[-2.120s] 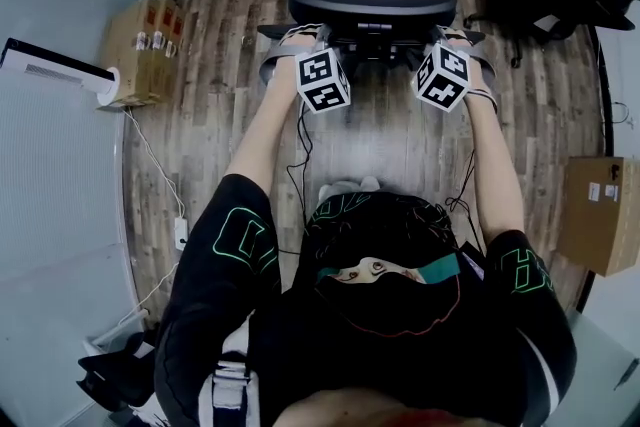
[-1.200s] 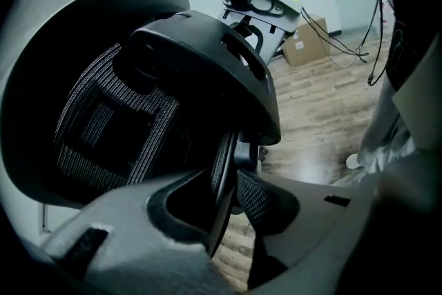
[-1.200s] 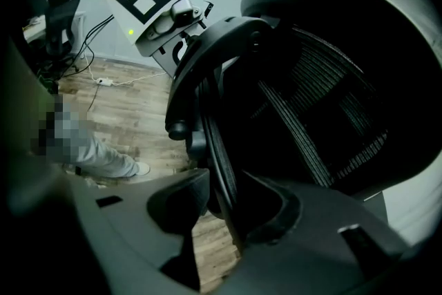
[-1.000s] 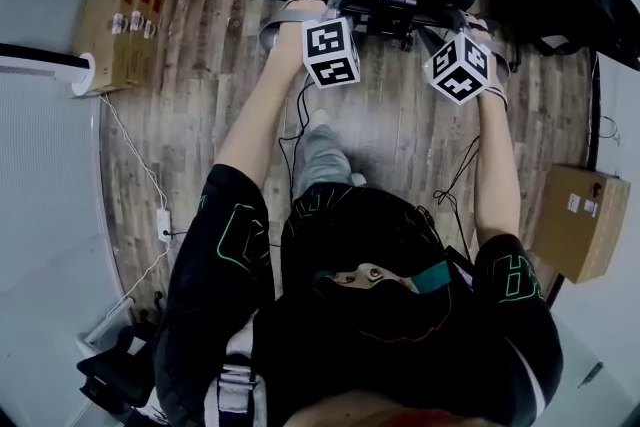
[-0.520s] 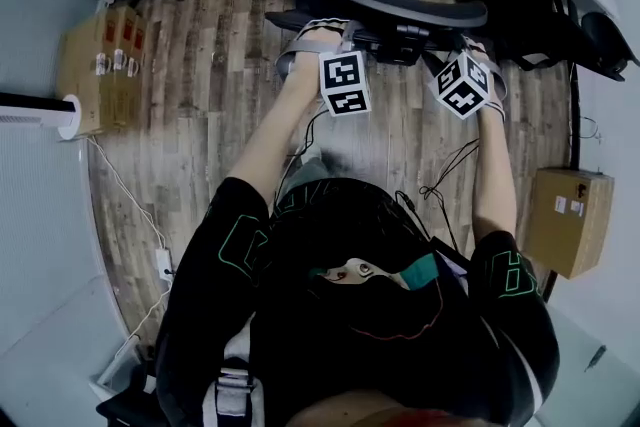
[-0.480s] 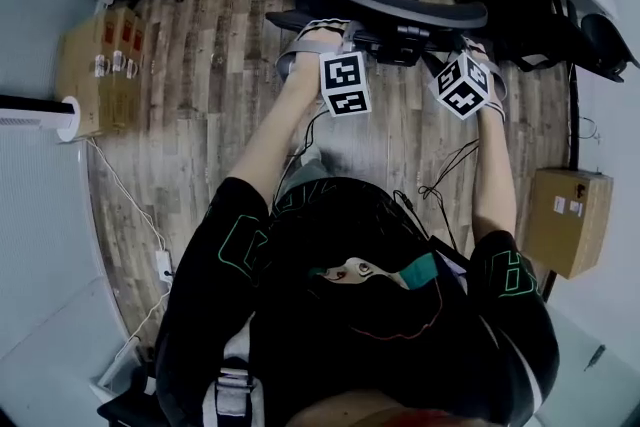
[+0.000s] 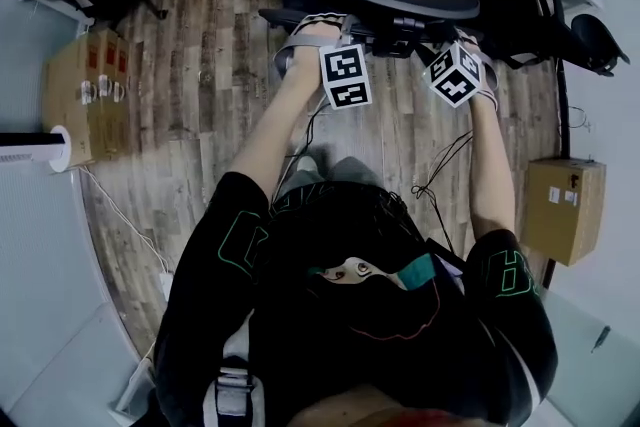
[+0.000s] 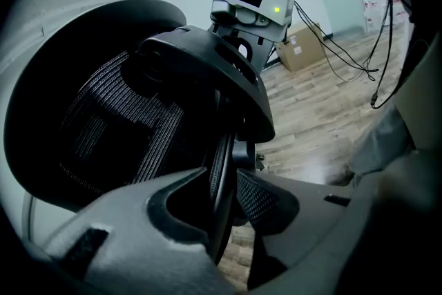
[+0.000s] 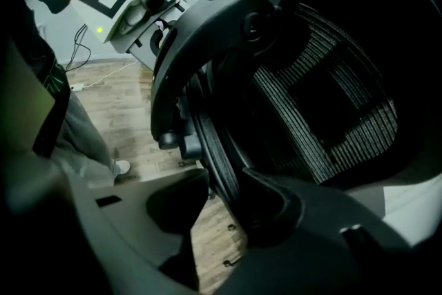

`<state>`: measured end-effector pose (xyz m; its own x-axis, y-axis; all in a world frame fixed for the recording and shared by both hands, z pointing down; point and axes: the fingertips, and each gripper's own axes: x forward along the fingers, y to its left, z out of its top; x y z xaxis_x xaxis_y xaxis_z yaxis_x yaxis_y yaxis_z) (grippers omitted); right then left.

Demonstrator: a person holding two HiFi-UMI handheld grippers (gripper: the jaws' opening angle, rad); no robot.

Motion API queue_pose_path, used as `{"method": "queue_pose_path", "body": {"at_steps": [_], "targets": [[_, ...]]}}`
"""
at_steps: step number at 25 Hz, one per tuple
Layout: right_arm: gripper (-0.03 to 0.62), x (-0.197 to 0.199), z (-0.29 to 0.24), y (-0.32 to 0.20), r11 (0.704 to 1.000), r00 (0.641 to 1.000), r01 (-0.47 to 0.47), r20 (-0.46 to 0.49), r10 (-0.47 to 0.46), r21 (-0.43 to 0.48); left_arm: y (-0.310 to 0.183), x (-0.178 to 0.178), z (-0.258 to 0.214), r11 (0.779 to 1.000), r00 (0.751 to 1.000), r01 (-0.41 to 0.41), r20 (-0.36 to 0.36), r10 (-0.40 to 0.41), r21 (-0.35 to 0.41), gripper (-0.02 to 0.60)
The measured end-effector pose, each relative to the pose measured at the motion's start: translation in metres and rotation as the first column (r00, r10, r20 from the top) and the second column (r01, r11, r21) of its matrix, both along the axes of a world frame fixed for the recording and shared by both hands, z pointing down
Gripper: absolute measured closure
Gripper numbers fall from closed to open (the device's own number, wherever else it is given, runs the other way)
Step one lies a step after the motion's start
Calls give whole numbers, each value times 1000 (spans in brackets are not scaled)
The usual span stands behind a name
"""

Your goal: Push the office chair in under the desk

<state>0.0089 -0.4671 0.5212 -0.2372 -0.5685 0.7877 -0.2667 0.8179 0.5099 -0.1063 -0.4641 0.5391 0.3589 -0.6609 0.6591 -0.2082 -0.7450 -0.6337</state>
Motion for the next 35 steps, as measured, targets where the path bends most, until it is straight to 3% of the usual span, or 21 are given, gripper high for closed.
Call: {"method": "queue_pose_path", "body": {"at_steps": [11,20,35], "targets": [[437,2,3,-63,1000,1000,-10,2,10,-14,-62,1,3,1000,1000,1,8,-1,-13,448],[431,-1,3,-136,998,1000,-16,-16,17,61,-135,-3,1,1000,1000,22,15,-22,1,446],[427,-7,5,-255,996,1000,29,7,-30,85,-246,-5,4,997,998,67,6,-67,-25,446]]}}
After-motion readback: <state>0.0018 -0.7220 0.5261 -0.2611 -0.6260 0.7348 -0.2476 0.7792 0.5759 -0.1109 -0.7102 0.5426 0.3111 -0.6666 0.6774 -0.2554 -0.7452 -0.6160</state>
